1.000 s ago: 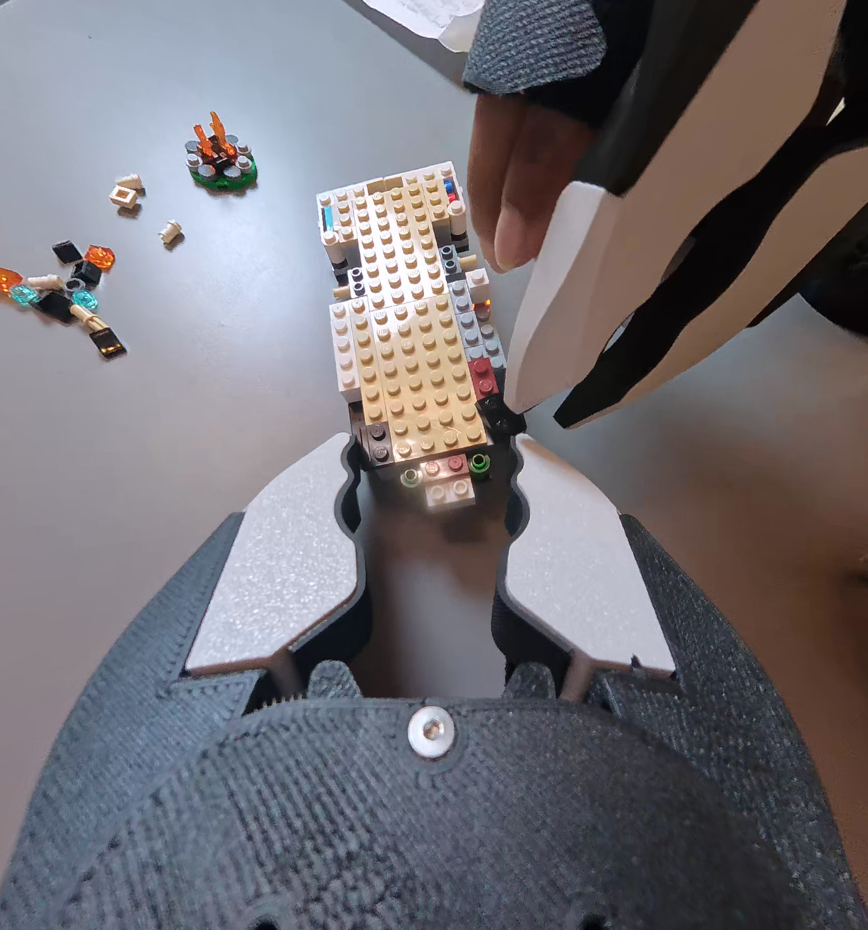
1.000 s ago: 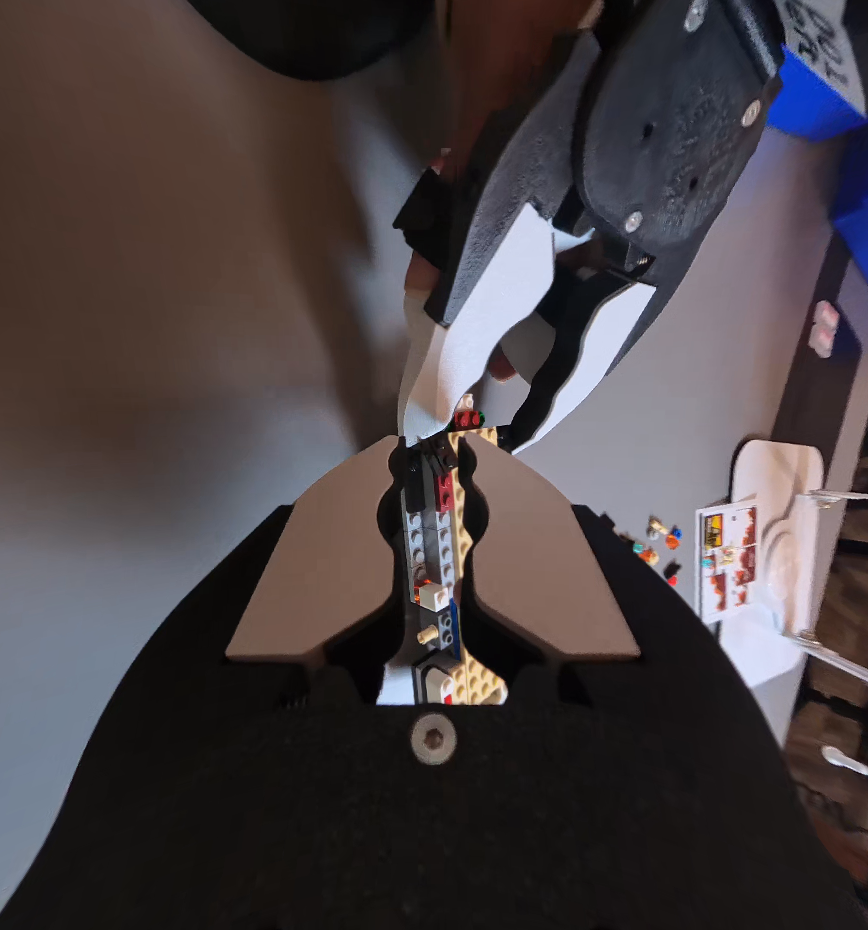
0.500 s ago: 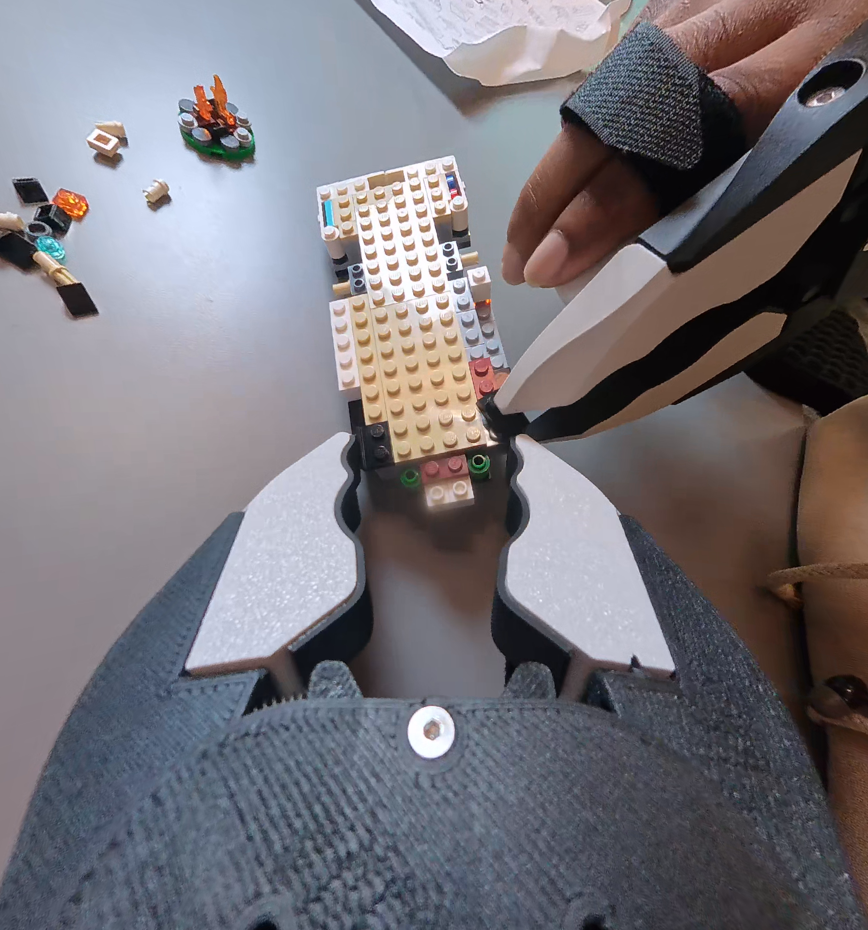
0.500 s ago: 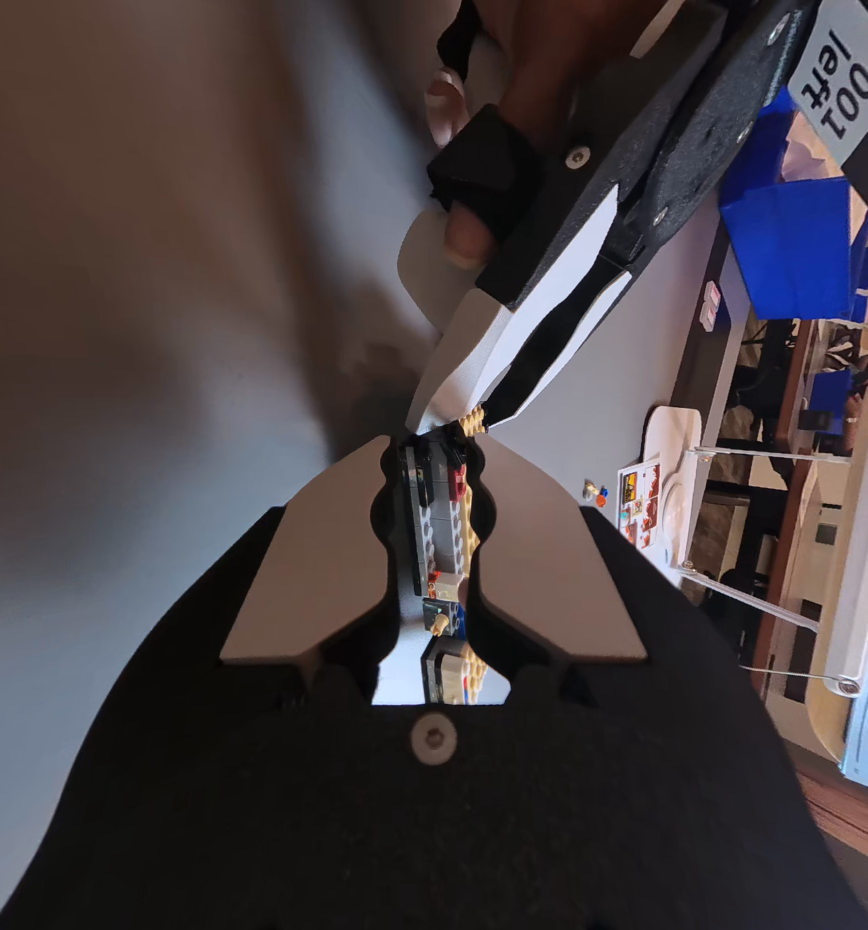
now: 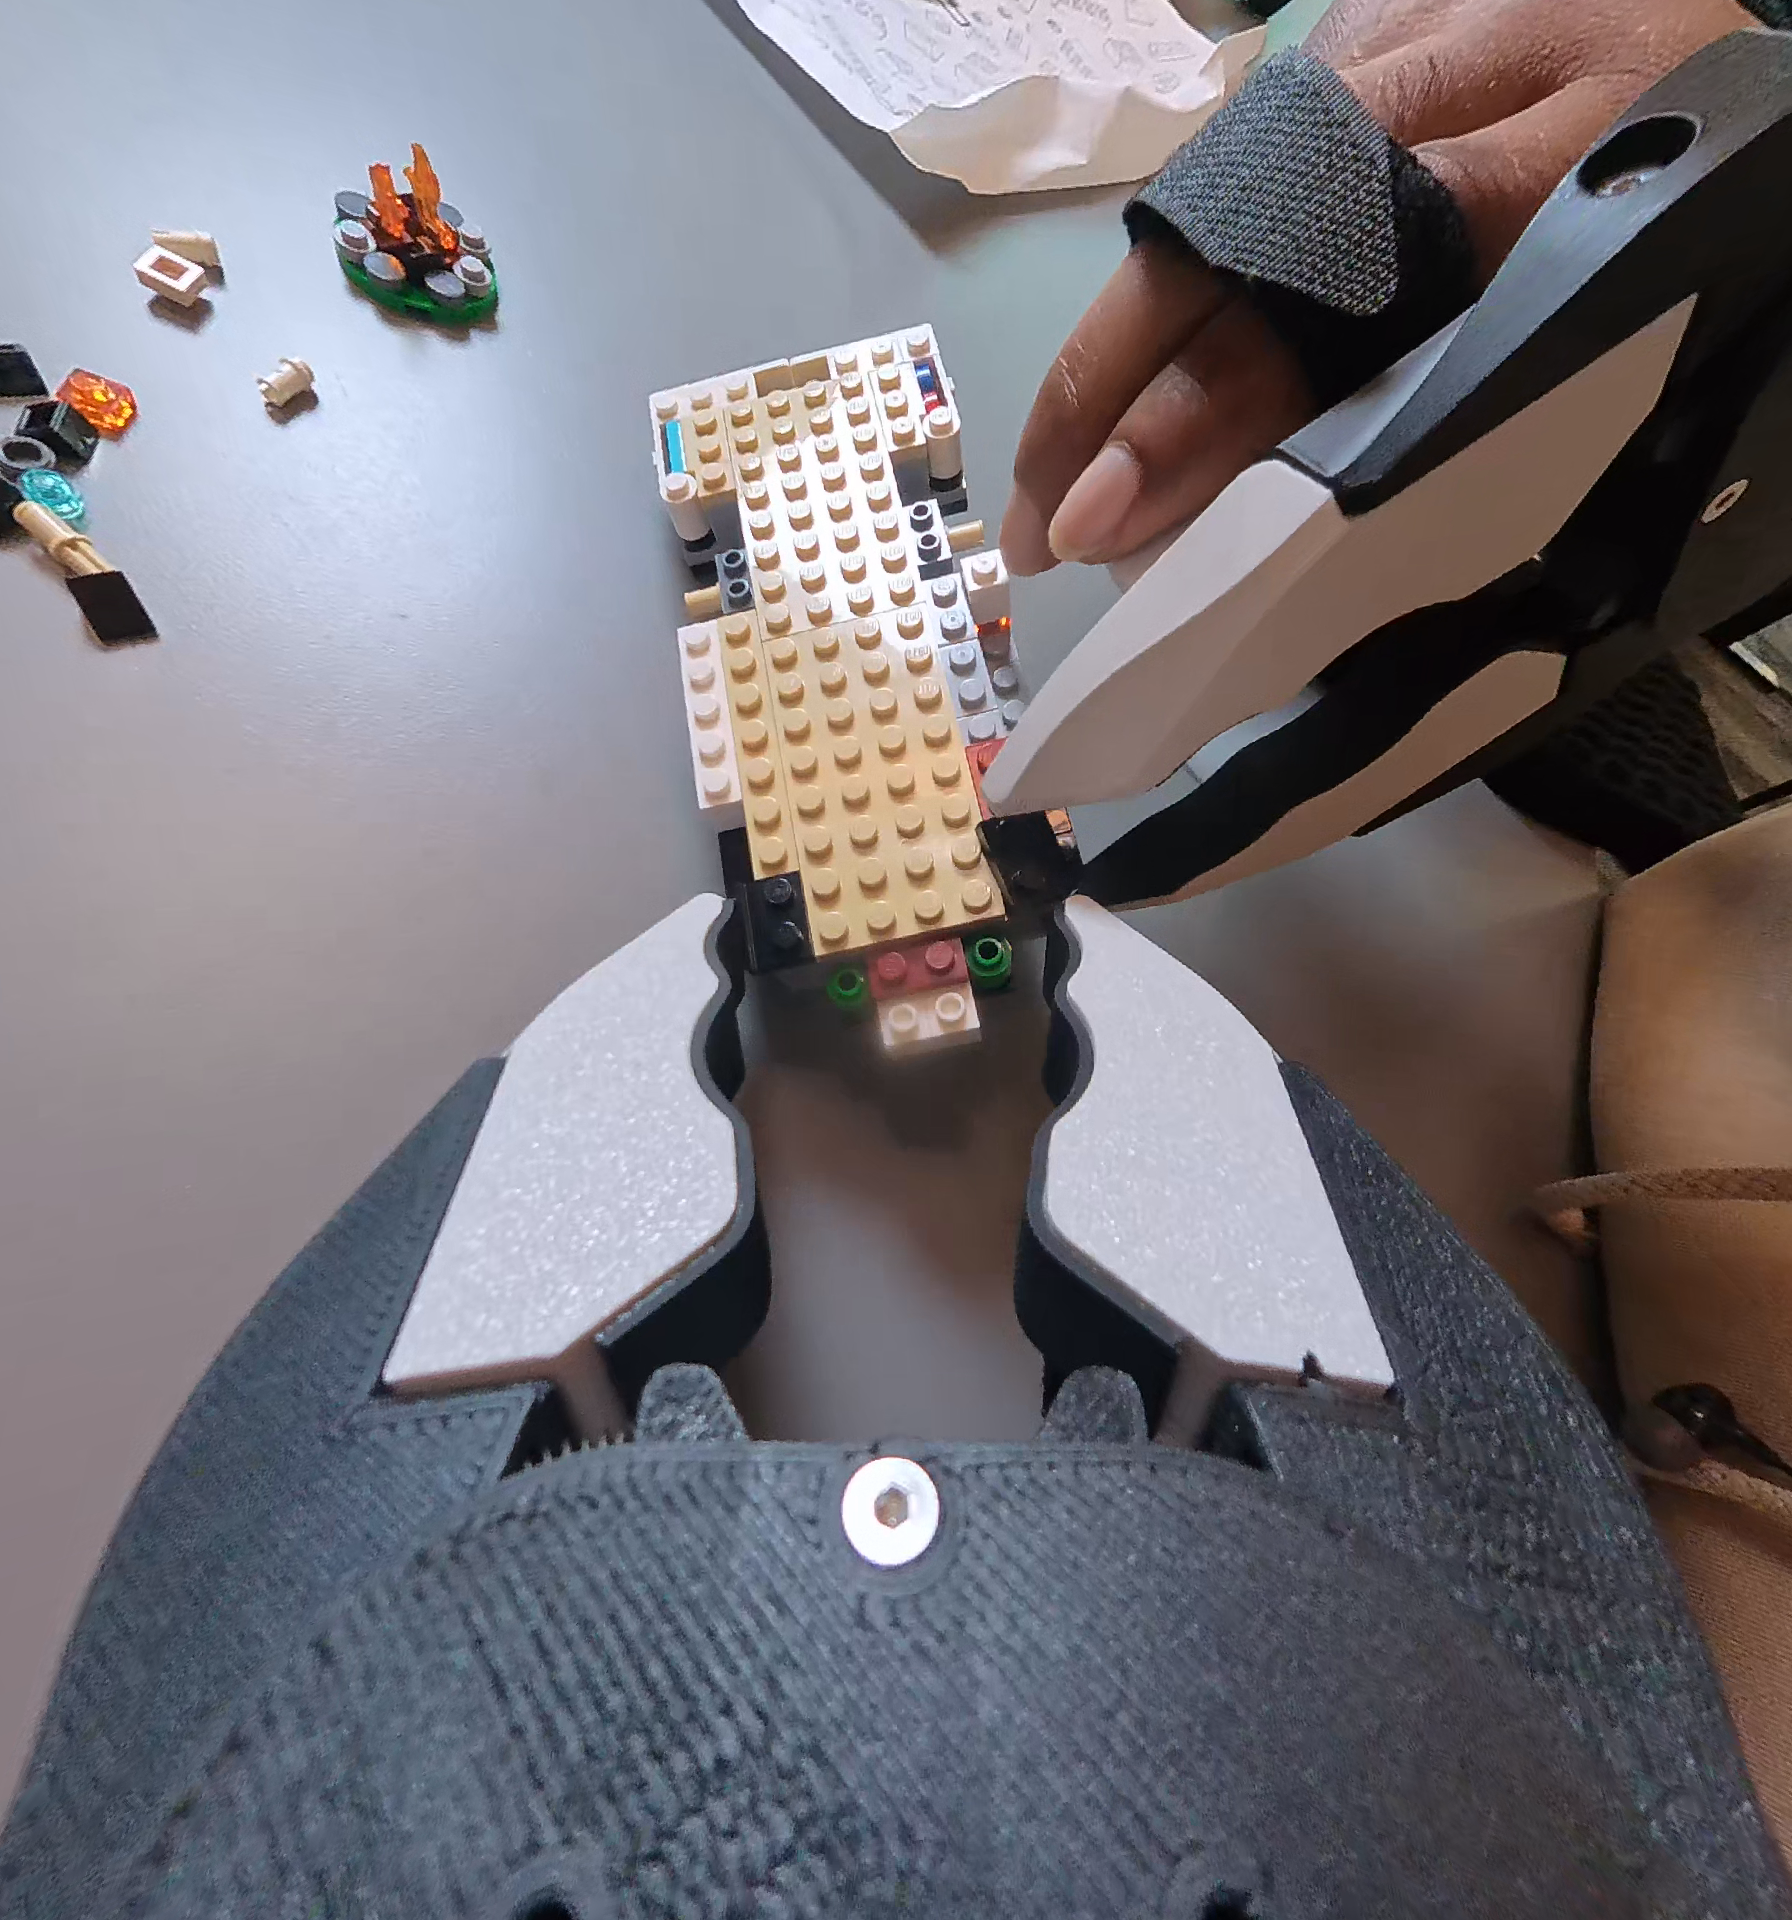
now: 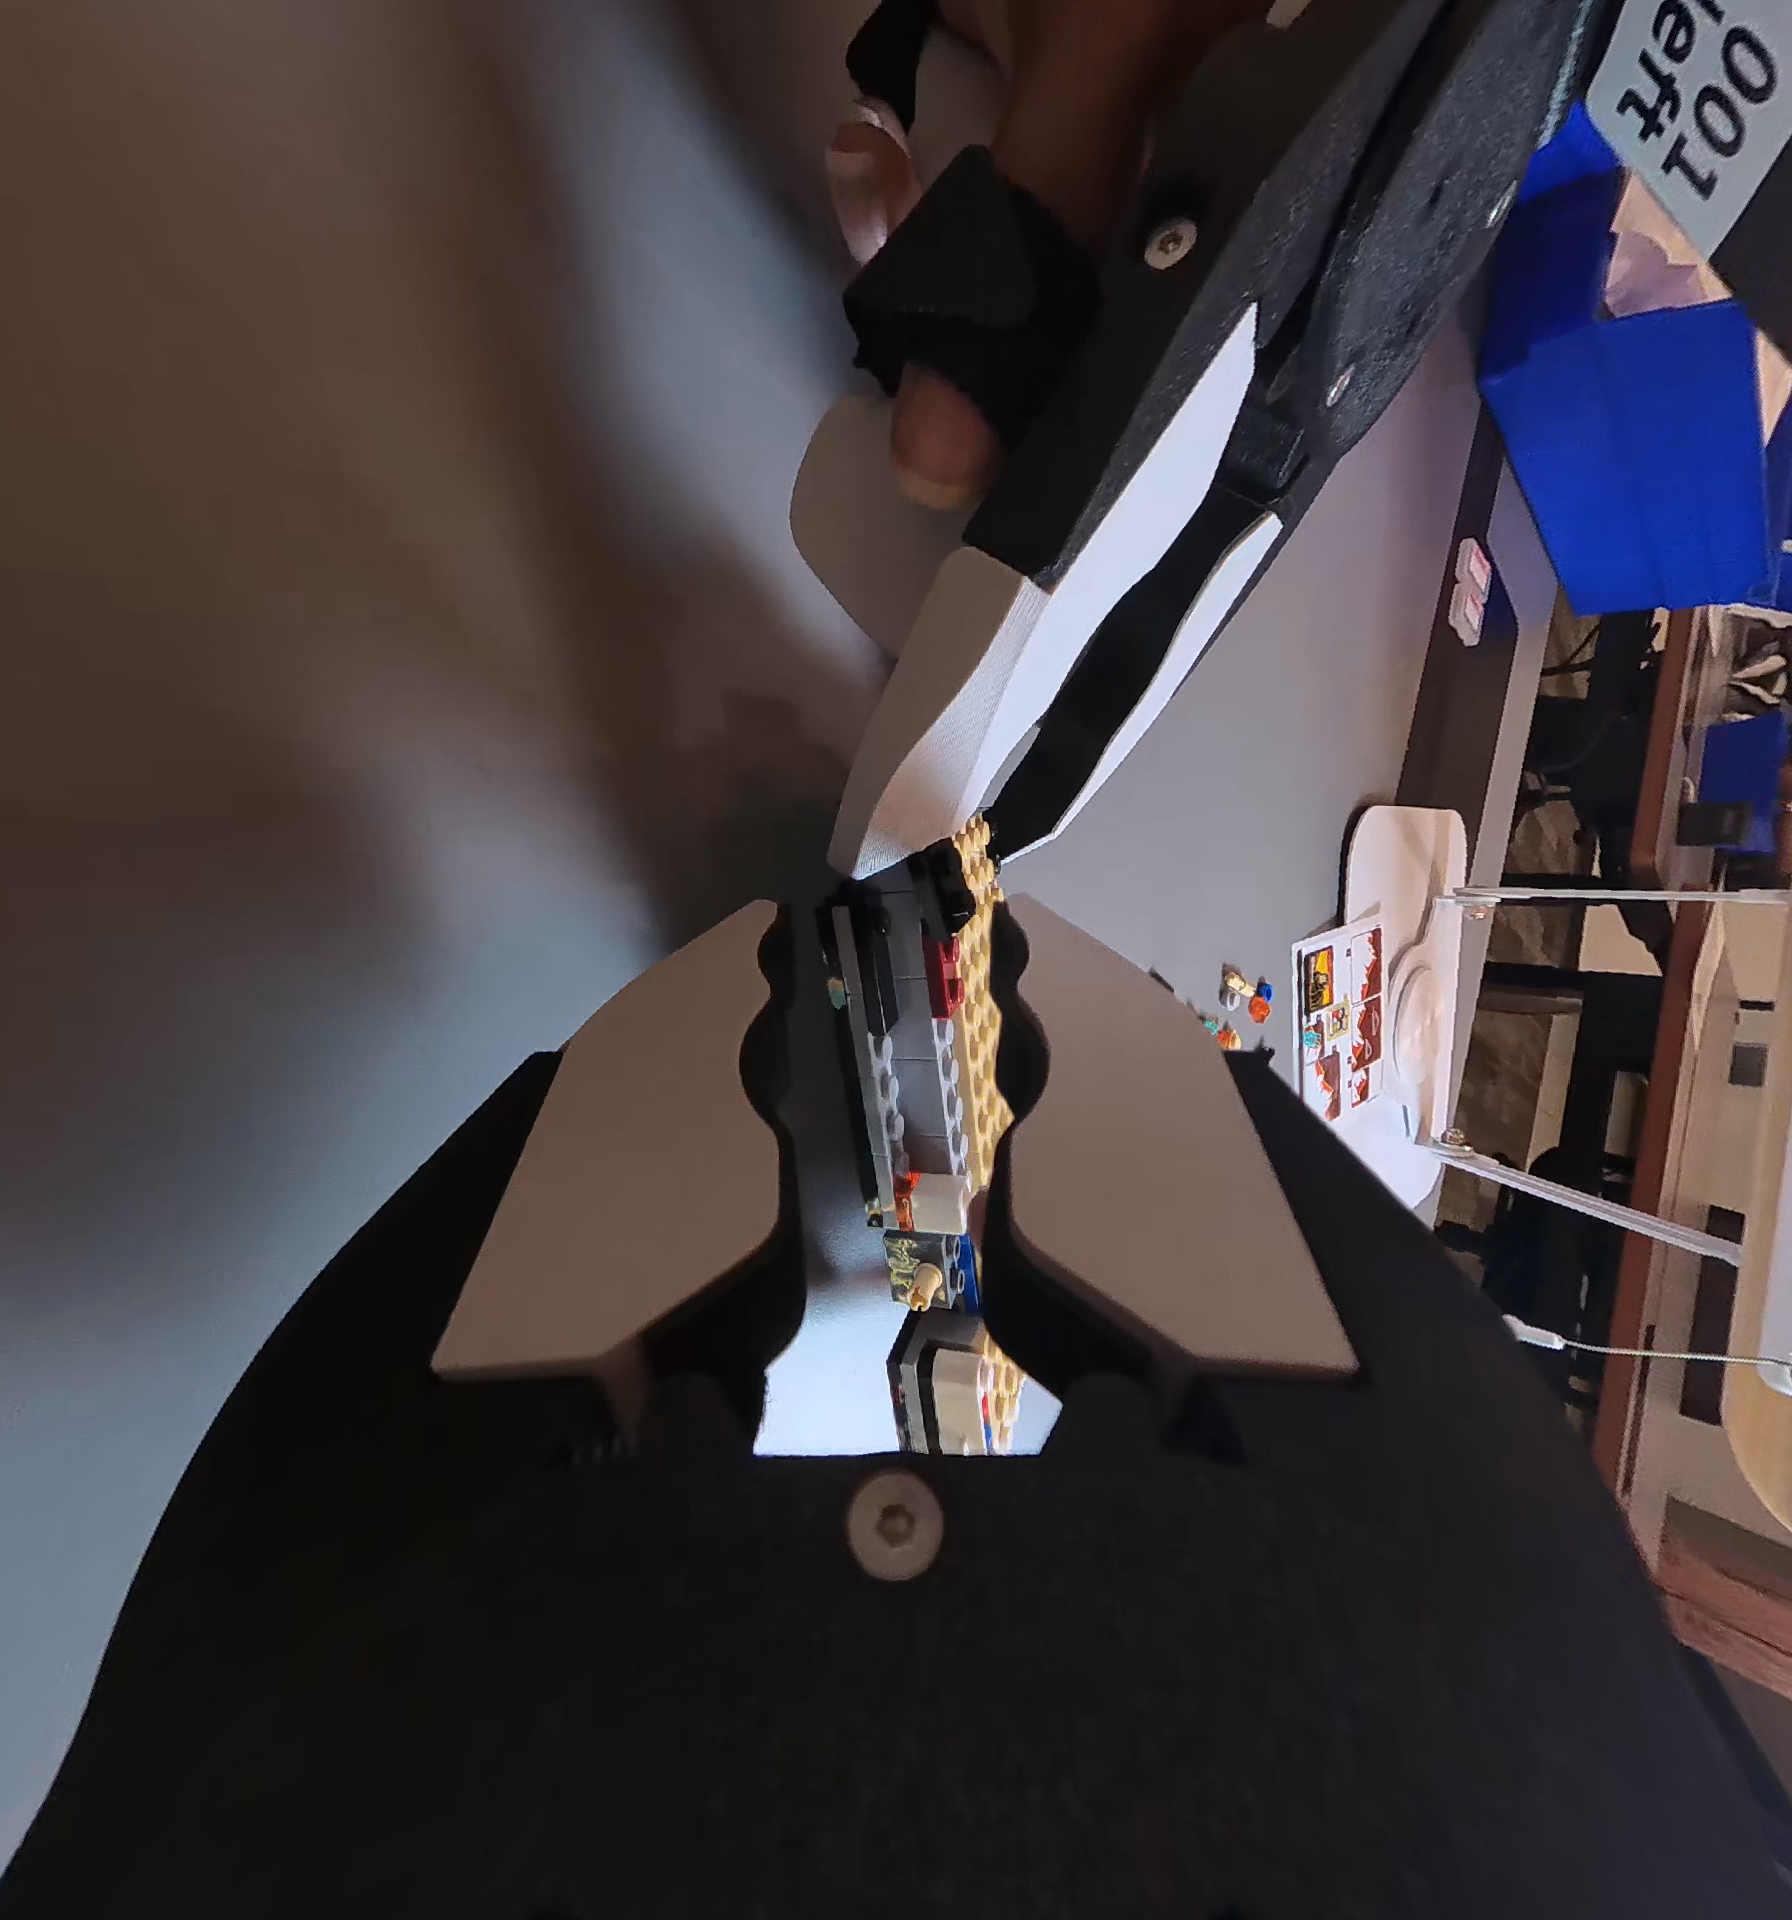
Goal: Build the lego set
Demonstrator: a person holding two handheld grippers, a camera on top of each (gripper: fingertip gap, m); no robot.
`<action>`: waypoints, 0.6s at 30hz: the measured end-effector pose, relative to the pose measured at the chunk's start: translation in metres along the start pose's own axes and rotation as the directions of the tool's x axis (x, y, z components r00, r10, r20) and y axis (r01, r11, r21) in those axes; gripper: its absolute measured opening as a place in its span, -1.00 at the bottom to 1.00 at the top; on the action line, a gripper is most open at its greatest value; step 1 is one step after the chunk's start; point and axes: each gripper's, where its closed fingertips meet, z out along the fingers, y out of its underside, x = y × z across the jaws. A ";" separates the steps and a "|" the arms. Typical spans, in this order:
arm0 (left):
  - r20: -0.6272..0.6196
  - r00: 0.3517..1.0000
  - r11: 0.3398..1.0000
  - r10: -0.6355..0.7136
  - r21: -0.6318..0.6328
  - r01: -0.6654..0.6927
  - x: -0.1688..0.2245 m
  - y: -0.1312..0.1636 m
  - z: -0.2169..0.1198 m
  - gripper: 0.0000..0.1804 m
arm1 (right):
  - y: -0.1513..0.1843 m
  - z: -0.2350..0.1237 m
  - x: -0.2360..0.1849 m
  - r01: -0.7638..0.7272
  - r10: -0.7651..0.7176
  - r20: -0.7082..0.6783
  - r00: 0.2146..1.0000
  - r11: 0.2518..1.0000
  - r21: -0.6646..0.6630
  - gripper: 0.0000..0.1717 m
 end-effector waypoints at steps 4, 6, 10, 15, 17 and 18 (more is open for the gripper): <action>-0.003 1.000 1.000 -0.001 -0.003 0.001 0.000 0.000 0.000 -0.38 | -0.003 0.000 -0.001 0.041 -0.040 -0.010 0.999 0.999 0.020 -0.57; -0.003 1.000 1.000 -0.003 -0.001 0.003 0.001 0.000 0.000 -0.38 | -0.001 0.002 -0.003 0.041 -0.041 -0.003 0.999 0.999 0.014 -0.57; -0.005 1.000 1.000 -0.004 -0.001 0.004 0.001 0.000 0.000 -0.38 | -0.003 0.003 -0.002 0.035 -0.035 -0.018 0.999 0.999 0.017 -0.62; -0.015 1.000 1.000 -0.011 0.004 0.011 0.002 -0.001 0.000 -0.38 | -0.006 0.001 -0.001 -0.015 0.016 -0.008 1.000 0.999 0.035 -0.65; -0.015 1.000 1.000 -0.013 0.004 0.013 0.002 -0.001 0.000 -0.38 | -0.004 0.002 0.000 -0.001 0.001 -0.014 1.000 1.000 0.011 -0.67; -0.014 1.000 1.000 -0.012 0.001 0.012 0.002 0.000 0.001 -0.38 | -0.004 0.002 0.000 0.007 -0.006 -0.013 1.000 1.000 0.005 -0.67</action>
